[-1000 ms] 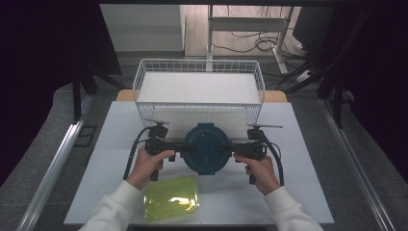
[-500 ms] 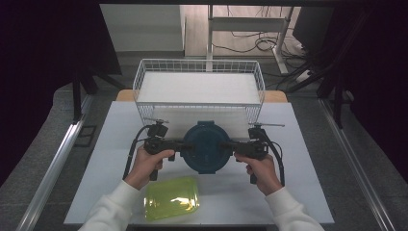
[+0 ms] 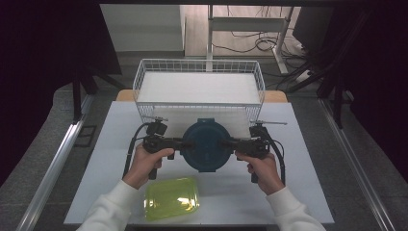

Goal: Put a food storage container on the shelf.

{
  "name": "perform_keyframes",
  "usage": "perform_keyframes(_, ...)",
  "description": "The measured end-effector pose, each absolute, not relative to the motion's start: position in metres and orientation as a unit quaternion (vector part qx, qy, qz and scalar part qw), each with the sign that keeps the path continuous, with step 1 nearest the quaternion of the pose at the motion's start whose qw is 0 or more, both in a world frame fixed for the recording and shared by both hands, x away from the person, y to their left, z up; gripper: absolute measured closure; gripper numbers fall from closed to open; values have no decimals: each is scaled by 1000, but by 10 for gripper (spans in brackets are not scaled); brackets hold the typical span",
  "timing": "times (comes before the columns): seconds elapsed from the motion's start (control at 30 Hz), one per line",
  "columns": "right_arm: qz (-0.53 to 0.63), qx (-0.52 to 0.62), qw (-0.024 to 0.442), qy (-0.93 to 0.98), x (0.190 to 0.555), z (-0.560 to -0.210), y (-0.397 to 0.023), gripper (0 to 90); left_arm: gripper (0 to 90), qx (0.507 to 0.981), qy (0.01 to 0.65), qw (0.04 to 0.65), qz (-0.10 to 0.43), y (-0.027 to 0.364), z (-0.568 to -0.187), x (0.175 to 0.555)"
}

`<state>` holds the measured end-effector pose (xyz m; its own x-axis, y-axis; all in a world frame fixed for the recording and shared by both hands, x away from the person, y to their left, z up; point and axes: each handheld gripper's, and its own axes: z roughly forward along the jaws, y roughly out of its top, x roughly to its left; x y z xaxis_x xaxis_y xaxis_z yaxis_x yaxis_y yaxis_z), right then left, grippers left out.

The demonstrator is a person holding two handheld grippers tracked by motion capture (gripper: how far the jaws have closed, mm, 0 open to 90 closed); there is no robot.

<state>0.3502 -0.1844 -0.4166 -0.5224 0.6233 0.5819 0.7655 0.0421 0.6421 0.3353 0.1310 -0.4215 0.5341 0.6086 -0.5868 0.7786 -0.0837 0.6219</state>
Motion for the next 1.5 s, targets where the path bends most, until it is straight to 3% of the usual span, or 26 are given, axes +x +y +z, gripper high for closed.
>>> perform_keyframes(0.87, -503, -485, 74, -712, 366, -389, -181, 385, 410, 725, 476, 491, -82, 137, -391, 350)
perform_keyframes(1.5, -511, -478, 73, -711, 387, -341, -169, 388, 410, 718, 474, 505, -67, 149, -344, 366)
